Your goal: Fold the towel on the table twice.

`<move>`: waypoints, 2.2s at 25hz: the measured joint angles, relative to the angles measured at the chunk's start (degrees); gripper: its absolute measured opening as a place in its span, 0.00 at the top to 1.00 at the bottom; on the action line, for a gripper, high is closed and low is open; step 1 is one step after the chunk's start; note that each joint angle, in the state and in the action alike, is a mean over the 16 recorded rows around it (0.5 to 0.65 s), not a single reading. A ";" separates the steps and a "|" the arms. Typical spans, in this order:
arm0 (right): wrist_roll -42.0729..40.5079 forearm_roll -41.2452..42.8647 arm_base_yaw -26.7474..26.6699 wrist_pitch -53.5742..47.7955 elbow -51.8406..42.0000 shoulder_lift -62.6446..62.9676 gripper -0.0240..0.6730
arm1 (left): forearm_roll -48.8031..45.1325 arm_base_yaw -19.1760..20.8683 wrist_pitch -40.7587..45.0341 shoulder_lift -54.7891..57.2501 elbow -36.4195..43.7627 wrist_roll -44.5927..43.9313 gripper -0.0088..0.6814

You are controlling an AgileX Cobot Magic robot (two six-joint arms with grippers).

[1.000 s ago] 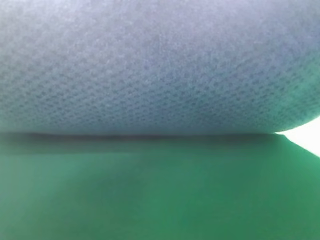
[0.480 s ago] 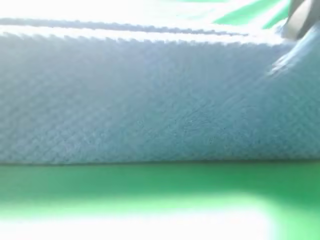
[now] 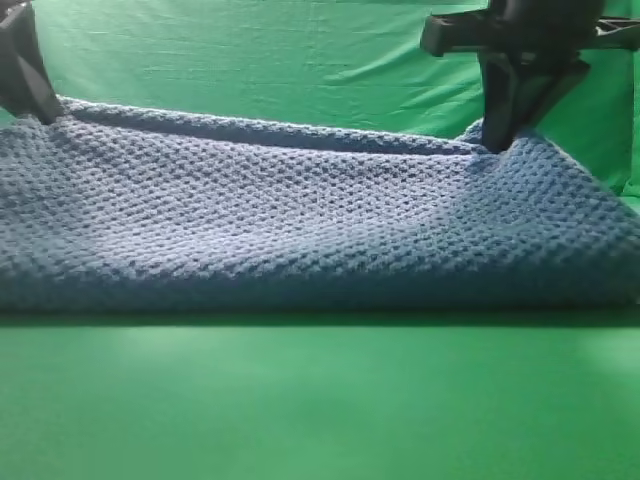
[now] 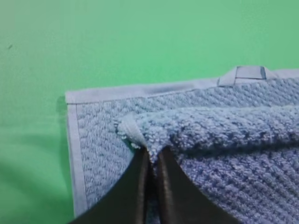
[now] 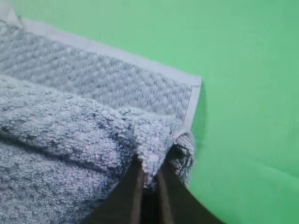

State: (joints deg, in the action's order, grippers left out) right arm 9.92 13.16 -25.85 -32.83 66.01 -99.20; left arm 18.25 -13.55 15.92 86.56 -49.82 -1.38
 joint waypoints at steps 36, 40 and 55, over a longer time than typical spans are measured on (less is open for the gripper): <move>-0.15 2.40 2.67 8.07 9.93 -9.65 0.44 | -6.73 3.00 -3.93 10.03 -8.51 0.56 0.50; -0.19 2.69 2.74 5.33 9.93 -6.33 0.28 | -6.99 3.03 -2.35 6.71 -8.51 0.59 0.33; -0.25 0.65 2.82 -17.22 9.17 18.94 0.86 | -7.10 3.11 14.78 -19.89 -8.50 -0.30 0.89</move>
State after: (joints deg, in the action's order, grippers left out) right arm 9.67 13.82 -23.03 -50.05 75.18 -80.25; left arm 11.15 -10.44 30.70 66.67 -58.32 -1.68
